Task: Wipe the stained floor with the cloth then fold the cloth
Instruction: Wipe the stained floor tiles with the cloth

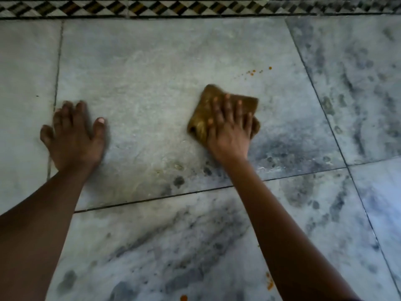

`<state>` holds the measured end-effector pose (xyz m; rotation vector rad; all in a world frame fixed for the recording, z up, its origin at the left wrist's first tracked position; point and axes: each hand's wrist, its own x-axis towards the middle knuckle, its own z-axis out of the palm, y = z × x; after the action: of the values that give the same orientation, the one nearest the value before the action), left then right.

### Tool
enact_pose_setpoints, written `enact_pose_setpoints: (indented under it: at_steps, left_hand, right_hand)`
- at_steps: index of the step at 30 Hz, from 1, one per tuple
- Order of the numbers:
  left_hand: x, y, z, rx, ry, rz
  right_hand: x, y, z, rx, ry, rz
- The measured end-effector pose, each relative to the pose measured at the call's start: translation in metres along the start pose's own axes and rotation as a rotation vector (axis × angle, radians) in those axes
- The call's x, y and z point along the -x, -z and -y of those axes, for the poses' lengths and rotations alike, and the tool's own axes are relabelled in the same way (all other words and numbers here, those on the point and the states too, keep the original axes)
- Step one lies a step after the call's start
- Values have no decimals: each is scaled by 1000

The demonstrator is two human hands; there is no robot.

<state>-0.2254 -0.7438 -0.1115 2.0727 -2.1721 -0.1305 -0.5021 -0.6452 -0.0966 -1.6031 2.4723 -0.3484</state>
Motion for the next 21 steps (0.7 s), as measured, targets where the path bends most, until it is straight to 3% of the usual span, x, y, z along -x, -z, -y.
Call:
enact_pose_setpoints:
  at_steps: [3,7,9,16,18,21]
  left_hand:
    - [1,-1,1,6,4,-2]
    - [1,0,0,5,13,2]
    - [2,0,0,-7,26,9]
    - [4,3,-4,-47,2,-3]
    - [5,7,-27,-75,-22,-18]
    - [-3,1,-102,19,-178,91]
  right_hand:
    - [34,5,-20,42,37,37]
    - [-4,19,-62,22,-331,-47]
    - [-23,20,-62,-5,-397,-49]
    - [-17,17,-60,42,-171,-49]
    - [-20,17,-58,54,-167,-52]
    - [-22,15,-58,62,-166,-42]
